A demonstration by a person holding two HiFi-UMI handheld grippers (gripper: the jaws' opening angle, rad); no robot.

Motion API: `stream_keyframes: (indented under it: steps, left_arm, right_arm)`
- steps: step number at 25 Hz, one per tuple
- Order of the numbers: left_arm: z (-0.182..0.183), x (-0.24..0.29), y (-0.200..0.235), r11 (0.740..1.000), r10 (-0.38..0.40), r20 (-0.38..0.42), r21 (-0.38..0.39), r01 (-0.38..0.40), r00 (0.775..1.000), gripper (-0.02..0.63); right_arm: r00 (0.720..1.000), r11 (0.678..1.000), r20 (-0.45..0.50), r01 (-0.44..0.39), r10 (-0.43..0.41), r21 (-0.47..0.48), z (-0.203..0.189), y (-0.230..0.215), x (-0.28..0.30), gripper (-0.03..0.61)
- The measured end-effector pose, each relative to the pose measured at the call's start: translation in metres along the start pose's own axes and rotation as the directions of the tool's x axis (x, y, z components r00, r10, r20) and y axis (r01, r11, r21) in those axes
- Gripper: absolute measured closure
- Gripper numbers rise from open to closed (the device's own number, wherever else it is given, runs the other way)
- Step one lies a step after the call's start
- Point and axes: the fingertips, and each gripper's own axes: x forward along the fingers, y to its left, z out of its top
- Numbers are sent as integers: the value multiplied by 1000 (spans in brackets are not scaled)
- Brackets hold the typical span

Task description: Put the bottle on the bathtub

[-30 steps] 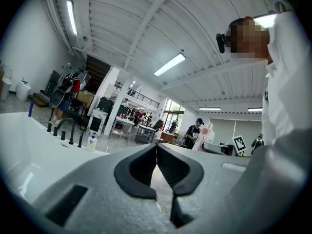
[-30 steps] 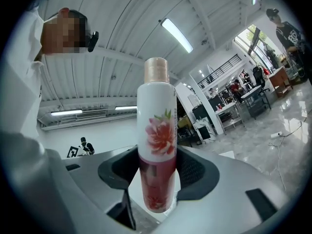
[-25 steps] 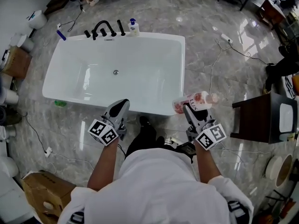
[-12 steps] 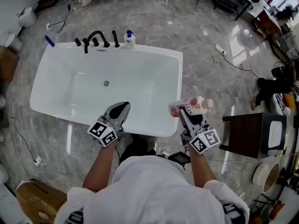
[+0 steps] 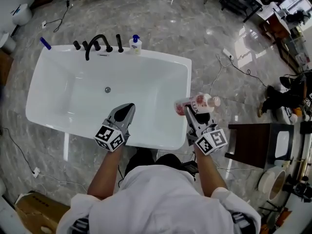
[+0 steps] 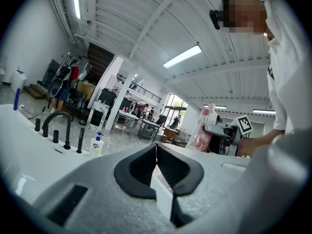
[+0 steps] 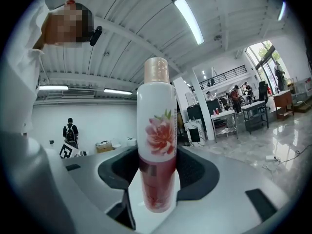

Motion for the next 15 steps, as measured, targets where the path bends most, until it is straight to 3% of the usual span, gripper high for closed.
stream_keyframes:
  steps: [5,15]
  left_arm:
    - [12,4,7,1000,13,22,-2,-13,1000,597]
    - [42,33,-1,998,-28,67,65,24,997,597]
  right_arm:
    - [999,999,1,46,-46,5,8,-9,18,354]
    - [1000,1000,-3,16,-16,-14,25,-12,36,354]
